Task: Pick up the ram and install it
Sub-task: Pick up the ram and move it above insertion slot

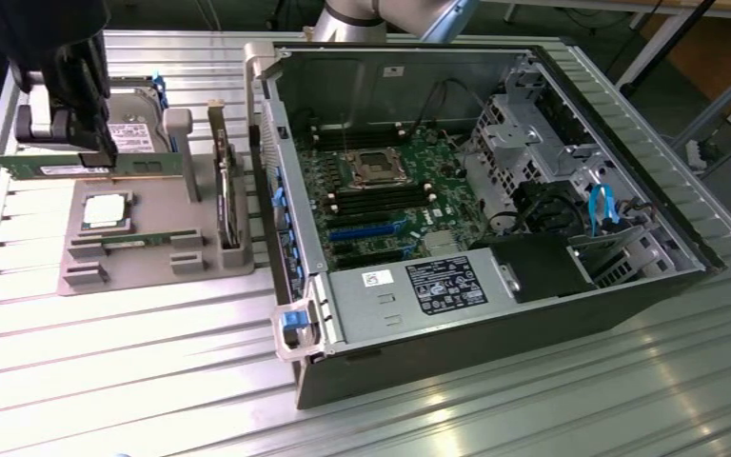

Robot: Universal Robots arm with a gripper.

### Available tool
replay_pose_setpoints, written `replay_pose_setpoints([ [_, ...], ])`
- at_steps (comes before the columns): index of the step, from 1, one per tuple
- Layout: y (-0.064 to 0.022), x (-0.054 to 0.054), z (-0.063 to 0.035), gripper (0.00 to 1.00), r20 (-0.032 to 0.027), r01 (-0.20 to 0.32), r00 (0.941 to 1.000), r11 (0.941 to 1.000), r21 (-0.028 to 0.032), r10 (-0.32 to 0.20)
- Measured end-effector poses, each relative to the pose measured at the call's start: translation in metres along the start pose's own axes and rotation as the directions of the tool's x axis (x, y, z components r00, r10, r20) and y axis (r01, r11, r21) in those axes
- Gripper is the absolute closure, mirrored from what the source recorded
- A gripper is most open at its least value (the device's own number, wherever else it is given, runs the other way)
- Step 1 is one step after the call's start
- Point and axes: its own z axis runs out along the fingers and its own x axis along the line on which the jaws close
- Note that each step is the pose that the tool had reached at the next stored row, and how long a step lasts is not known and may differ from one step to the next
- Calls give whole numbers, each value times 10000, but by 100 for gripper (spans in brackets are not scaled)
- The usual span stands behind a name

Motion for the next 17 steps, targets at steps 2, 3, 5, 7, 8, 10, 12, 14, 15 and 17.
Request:
replay_pose_setpoints([
  [2,-63,-5,-2,89,-9,0,10000,10000,0,0],
  [3,-94,-7,-3,89,-16,0,10000,10000,1,0],
  [5,-156,-12,-5,89,-27,0,10000,10000,2,0],
  [7,-211,-16,-7,89,-36,-1,10000,10000,2,1],
  [8,-238,-18,-8,89,-41,-1,10000,10000,3,1],
  [10,-276,-21,-9,89,-48,-1,10000,10000,4,1],
  [12,-311,-24,-10,89,-57,-1,10000,10000,5,1],
  [14,-347,-27,-12,89,-71,1,10000,10000,5,0],
  [15,-363,-28,-12,89,-77,1,10000,10000,6,-1],
  [17,-397,-30,-14,89,-91,4,10000,10000,7,-4],
])
